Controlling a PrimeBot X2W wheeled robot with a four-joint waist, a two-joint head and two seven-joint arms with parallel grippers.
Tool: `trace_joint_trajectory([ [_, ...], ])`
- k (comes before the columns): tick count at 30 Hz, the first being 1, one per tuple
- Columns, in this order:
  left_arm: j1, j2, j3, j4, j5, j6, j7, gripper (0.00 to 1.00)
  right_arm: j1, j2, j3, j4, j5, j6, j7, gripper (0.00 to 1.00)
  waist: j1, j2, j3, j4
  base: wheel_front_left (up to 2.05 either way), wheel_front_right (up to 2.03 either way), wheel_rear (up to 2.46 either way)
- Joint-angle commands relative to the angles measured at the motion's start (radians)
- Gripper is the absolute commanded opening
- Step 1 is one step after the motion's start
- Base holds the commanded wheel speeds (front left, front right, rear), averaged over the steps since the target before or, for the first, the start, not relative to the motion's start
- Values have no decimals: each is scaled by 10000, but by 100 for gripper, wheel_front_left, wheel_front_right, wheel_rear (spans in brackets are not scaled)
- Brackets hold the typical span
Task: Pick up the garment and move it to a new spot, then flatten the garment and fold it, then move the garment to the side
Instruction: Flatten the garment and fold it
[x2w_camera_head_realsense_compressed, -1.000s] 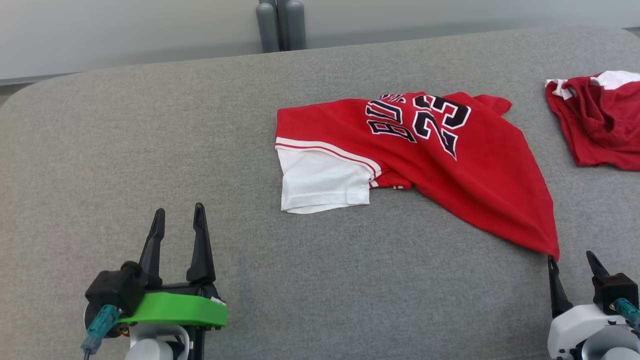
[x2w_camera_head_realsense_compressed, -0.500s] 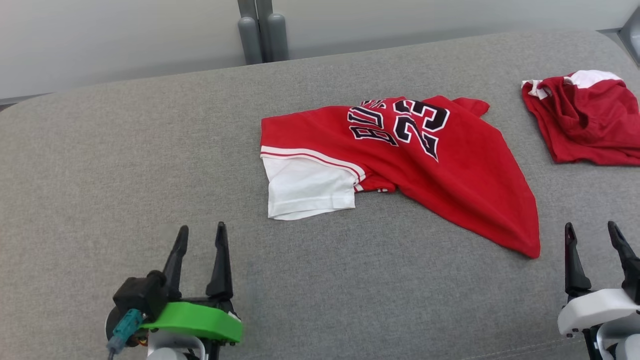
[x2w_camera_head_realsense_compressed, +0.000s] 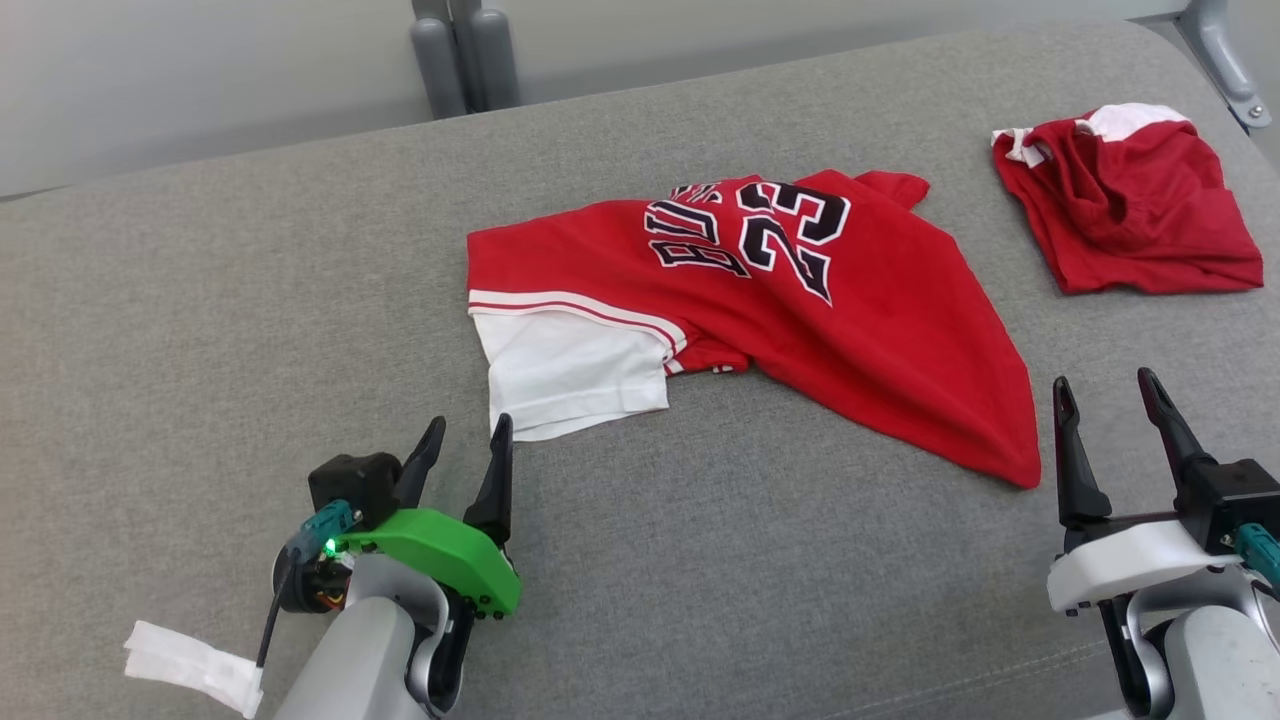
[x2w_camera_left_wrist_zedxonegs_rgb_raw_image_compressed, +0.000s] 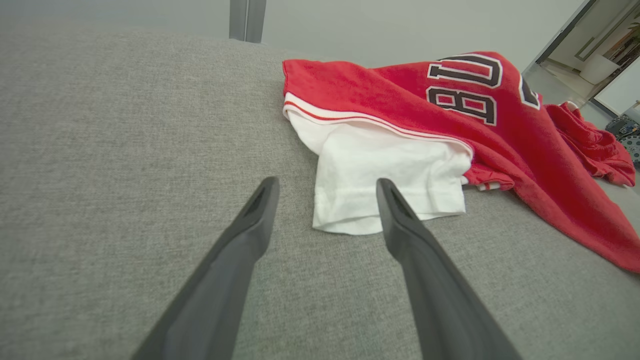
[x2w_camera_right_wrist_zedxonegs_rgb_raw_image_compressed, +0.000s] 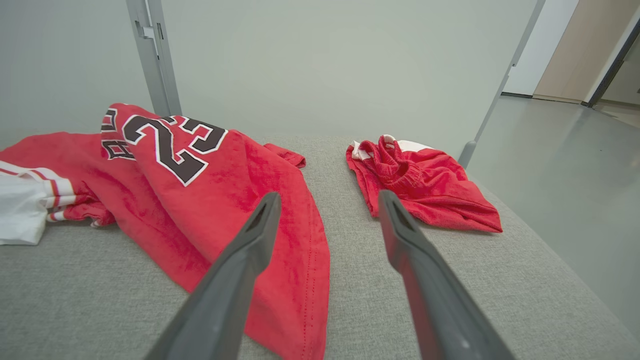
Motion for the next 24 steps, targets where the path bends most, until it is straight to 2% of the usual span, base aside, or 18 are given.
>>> trace_joint_trajectory([
  [1,-317,38,-21,261,-112,-43,-2,100,-160,15,31,-71,53,-14,-27,100,0,0,267,-301,0,0,0],
  [13,-1555,41,-143,2584,-932,-118,-188,100,-457,212,137,-282,36,-14,-27,100,0,0,680,-734,0,0,0],
  [14,-1596,41,-204,2649,-1030,-160,-209,64,-470,226,146,-290,26,-14,-27,100,0,0,689,-733,0,0,0],
  [15,-1627,41,-307,2684,-1121,-208,-232,21,-486,240,144,-297,14,-14,-27,100,0,0,692,-717,0,0,0],
  [16,-1648,38,-419,2677,-1167,-249,-244,0,-495,244,129,-299,2,-14,-27,100,0,0,692,-693,0,0,0],
  [24,-1257,62,-742,1998,-1622,-401,-311,0,-397,261,-112,-279,-121,-14,-27,100,0,0,516,-160,0,0,0],
])
